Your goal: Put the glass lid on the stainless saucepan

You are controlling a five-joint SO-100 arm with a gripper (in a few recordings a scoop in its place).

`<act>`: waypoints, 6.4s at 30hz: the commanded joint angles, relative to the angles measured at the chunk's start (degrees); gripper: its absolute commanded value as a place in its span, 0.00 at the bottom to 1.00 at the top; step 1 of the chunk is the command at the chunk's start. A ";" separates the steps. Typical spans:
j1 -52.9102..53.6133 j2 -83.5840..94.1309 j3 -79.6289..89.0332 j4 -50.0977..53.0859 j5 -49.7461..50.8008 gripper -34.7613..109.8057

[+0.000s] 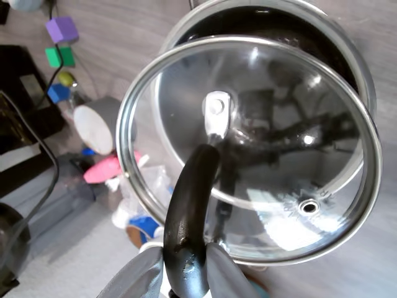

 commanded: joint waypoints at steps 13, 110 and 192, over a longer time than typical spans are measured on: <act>1.32 -4.48 1.05 0.00 0.09 0.24; 1.58 -18.19 -12.48 -0.44 0.79 0.24; 2.37 66.09 72.51 -22.76 -12.48 0.38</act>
